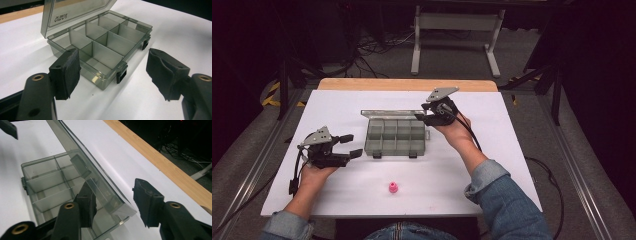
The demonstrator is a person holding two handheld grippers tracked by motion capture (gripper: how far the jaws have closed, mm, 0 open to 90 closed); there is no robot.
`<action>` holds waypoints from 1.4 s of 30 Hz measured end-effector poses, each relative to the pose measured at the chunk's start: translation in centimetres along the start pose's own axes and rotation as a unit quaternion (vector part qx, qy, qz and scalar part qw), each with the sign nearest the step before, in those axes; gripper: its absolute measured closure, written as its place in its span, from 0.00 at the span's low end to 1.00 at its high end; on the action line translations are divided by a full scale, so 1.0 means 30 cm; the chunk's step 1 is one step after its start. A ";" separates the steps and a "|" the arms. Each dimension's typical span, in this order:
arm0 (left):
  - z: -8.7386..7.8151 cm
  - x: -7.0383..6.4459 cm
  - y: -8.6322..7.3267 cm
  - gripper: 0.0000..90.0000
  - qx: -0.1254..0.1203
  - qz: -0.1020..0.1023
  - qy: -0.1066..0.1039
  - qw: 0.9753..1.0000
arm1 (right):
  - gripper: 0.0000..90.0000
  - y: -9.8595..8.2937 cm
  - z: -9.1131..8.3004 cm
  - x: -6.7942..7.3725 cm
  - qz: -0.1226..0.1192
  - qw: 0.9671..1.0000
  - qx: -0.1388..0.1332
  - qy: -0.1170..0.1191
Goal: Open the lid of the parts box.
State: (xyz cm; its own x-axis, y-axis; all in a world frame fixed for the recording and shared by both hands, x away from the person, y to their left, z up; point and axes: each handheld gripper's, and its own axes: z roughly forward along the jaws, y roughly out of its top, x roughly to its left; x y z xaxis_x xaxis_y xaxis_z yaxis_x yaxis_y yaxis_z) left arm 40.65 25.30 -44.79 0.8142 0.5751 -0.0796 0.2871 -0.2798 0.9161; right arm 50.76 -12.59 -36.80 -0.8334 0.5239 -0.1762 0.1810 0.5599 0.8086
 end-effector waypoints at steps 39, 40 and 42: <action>-0.040 -0.044 -0.027 0.01 -0.016 0.018 0.016 1.000 | 0.62 -0.020 0.132 -0.151 0.061 0.997 -0.032 -0.033; -0.043 -0.044 -0.027 0.01 -0.018 0.019 0.018 0.999 | 0.62 -0.023 0.137 -0.155 0.064 0.997 -0.032 -0.033; -0.049 -0.046 -0.028 0.01 -0.023 0.018 0.023 0.999 | 0.62 -0.027 0.145 -0.162 0.067 0.997 -0.033 -0.034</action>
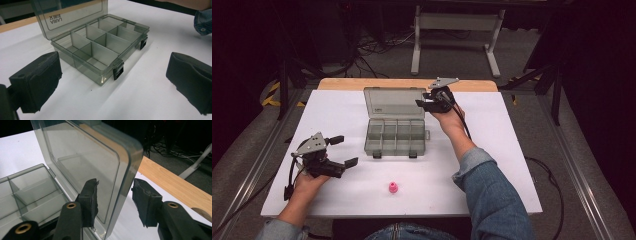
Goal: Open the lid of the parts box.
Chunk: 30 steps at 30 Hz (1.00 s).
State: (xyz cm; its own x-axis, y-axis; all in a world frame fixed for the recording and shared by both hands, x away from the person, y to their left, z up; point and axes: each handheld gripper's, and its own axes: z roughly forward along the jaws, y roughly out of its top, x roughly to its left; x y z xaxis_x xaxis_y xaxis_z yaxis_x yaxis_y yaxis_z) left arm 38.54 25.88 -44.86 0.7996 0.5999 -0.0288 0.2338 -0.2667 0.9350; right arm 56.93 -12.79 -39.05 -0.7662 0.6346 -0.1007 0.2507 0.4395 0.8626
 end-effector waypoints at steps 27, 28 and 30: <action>-0.005 0.004 -0.004 0.01 -0.004 -0.004 -0.001 1.000 | 0.47 -0.042 0.094 -0.034 0.041 0.999 0.018 0.004; -0.005 0.004 -0.004 0.01 -0.004 -0.004 -0.001 1.000 | 0.46 -0.045 0.099 -0.034 0.042 0.999 0.019 0.006; -0.004 0.005 -0.004 0.01 -0.004 -0.003 -0.001 1.000 | 0.45 -0.051 0.107 -0.034 0.044 0.999 0.023 0.008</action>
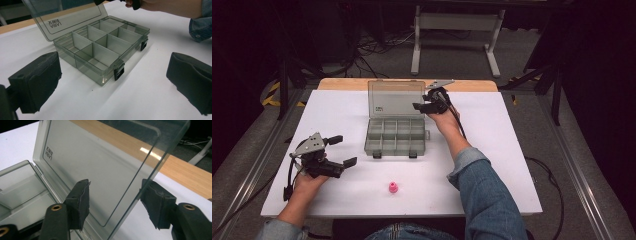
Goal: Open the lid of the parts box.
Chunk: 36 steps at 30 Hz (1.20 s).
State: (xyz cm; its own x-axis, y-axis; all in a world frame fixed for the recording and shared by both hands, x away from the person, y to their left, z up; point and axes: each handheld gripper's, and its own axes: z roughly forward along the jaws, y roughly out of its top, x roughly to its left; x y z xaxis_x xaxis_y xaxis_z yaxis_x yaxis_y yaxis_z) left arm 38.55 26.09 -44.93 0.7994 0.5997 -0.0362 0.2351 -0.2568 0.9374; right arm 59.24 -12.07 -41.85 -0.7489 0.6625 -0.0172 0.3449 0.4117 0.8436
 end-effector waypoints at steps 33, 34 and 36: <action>0.003 -0.008 0.002 0.01 -0.002 0.004 -0.012 1.000 | 0.30 -0.067 0.084 -0.015 0.055 0.997 0.046 0.015; 0.003 -0.008 0.002 0.01 0.000 0.003 -0.013 1.000 | 0.29 -0.069 0.086 -0.016 0.056 0.997 0.049 0.015; 0.004 -0.008 0.002 0.01 -0.002 0.004 -0.013 1.000 | 0.29 -0.072 0.088 -0.017 0.058 0.997 0.053 0.014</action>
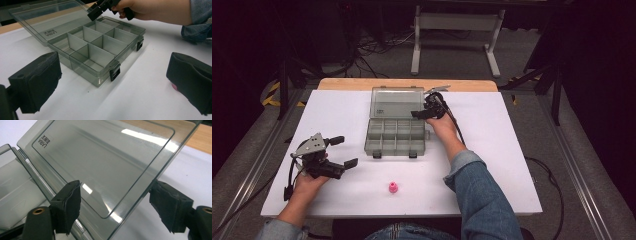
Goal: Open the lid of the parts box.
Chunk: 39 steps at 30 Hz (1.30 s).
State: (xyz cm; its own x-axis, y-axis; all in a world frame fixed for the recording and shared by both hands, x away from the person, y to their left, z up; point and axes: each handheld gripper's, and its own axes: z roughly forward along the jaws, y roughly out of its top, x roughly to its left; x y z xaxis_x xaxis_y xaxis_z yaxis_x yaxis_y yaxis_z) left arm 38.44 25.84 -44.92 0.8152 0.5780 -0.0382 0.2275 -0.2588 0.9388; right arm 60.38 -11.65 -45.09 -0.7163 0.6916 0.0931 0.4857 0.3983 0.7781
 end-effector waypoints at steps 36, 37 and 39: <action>-0.023 0.000 -0.003 0.01 -0.008 -0.003 0.002 1.000 | 0.19 0.023 -0.211 0.136 -0.058 0.997 -0.046 0.015; -0.026 -0.002 -0.004 0.01 -0.010 -0.005 0.002 1.000 | 0.19 0.021 -0.225 0.150 -0.064 0.997 -0.048 0.016; -0.032 -0.002 -0.005 0.01 -0.011 -0.006 0.001 1.000 | 0.19 0.017 -0.251 0.177 -0.078 0.995 -0.052 0.020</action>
State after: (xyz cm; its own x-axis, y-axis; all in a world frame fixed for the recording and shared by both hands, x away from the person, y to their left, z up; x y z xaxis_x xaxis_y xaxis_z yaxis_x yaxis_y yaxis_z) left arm 37.84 26.59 -44.74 0.8112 0.5828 -0.0483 0.2254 -0.2355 0.9454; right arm 53.06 -12.32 -39.53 -0.7988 0.6016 -0.0106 0.3142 0.4321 0.8453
